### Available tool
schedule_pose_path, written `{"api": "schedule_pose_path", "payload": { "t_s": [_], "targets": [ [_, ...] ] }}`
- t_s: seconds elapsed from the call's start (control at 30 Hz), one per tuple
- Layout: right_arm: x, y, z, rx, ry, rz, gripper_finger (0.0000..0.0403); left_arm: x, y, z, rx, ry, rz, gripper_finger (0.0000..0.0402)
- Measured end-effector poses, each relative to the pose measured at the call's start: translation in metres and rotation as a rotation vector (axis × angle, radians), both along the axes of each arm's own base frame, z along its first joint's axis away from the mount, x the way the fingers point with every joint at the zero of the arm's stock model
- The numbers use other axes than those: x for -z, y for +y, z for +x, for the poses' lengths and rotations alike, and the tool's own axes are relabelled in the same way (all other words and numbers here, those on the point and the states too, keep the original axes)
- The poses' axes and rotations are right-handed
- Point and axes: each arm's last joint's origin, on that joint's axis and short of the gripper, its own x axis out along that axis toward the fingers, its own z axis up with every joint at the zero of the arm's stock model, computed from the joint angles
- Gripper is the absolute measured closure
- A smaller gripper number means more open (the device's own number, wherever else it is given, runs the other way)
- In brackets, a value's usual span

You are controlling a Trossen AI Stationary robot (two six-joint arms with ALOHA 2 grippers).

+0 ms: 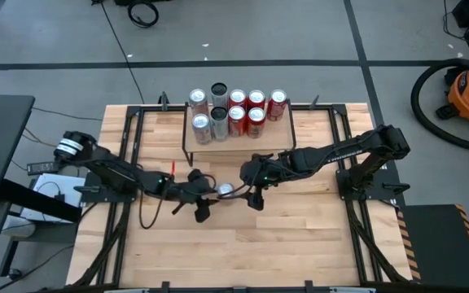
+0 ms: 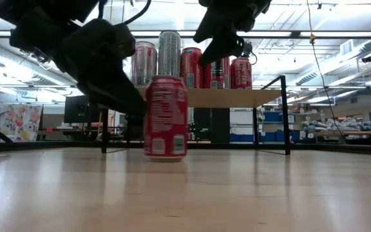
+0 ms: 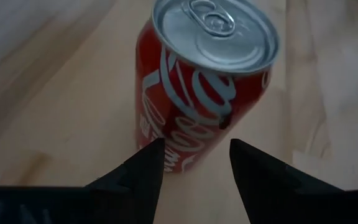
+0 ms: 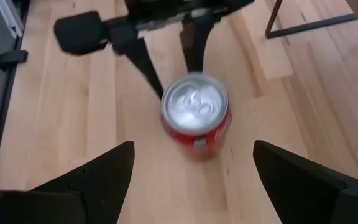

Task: Place canned beverage on shelf
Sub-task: Put the red and white soda can aligned with the other red and white soda can on the shelf

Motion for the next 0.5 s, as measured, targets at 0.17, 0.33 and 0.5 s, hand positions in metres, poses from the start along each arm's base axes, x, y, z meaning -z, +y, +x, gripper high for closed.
{"api": "schedule_pose_path", "payload": {
  "t_s": [0.17,0.33,0.5],
  "targets": [
    [-0.001,-0.002,0.002,-0.001,-0.023,-0.007,0.0064,0.006,-0.003,0.012,-0.004,-0.09,-0.028,0.0209],
    [0.006,-0.001,0.011,-0.041,-0.048,-0.043,0.0064,0.011,-0.006,0.023,-0.029,-0.131,-0.023,0.0209],
    [0.015,0.001,0.019,-0.061,-0.055,-0.088,0.0064,0.006,-0.009,0.034,-0.028,-0.151,-0.028,0.0209]
  ]
}}
